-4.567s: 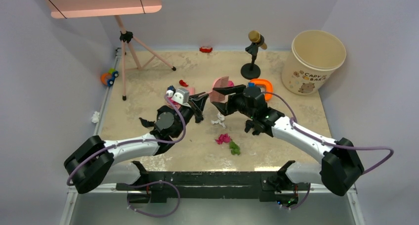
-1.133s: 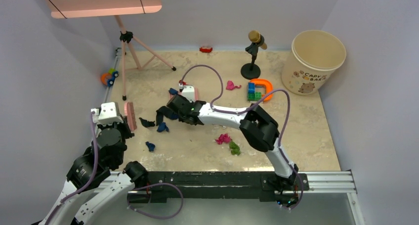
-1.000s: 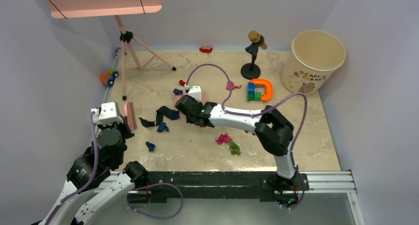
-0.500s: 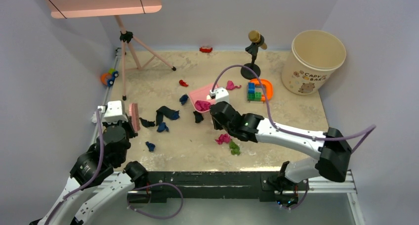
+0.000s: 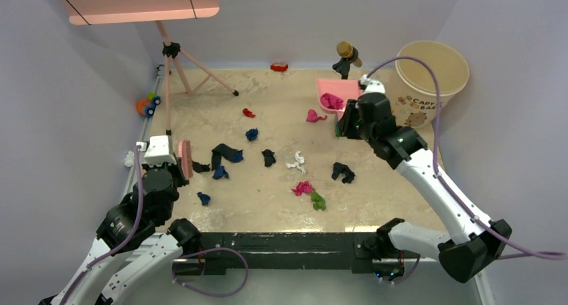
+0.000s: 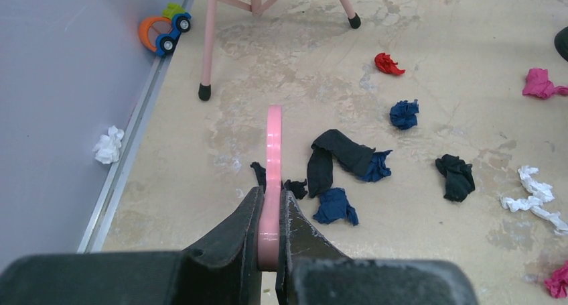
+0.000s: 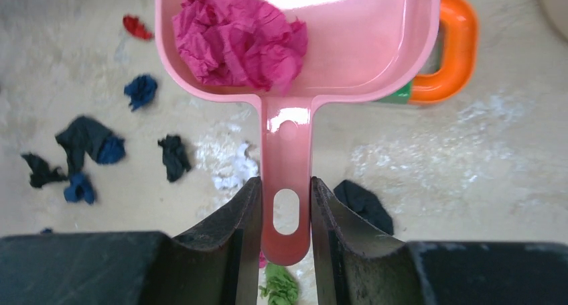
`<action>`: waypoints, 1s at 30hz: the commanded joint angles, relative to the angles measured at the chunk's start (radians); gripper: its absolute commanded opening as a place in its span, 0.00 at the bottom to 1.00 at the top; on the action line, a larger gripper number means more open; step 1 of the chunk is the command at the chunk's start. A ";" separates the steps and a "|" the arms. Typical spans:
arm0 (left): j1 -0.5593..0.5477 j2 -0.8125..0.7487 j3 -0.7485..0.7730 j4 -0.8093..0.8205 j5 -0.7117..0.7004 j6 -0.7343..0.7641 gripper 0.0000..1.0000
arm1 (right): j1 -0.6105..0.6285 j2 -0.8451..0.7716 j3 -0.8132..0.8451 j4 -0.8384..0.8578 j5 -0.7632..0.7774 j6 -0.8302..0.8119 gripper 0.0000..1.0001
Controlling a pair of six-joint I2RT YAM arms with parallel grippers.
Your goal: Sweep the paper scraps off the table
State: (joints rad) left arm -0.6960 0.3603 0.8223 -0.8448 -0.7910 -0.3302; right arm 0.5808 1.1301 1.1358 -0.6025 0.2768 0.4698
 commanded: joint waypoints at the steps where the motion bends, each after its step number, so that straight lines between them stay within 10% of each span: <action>1: 0.003 0.009 -0.002 0.050 0.013 -0.002 0.00 | -0.164 -0.042 0.149 -0.085 -0.146 -0.047 0.22; 14: 0.002 -0.006 -0.007 0.053 0.018 -0.003 0.00 | -0.718 0.103 0.353 0.023 -0.713 0.038 0.20; 20: 0.002 -0.006 -0.009 0.054 0.019 -0.003 0.00 | -0.972 0.176 0.173 0.471 -1.064 0.388 0.18; 30: 0.002 0.004 -0.009 0.050 0.006 -0.006 0.00 | -1.136 0.212 -0.122 1.148 -1.167 0.859 0.18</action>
State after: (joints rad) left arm -0.6960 0.3599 0.8192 -0.8314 -0.7731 -0.3302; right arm -0.5510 1.3628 1.0027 0.2050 -0.7666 1.1461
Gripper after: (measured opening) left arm 0.121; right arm 0.308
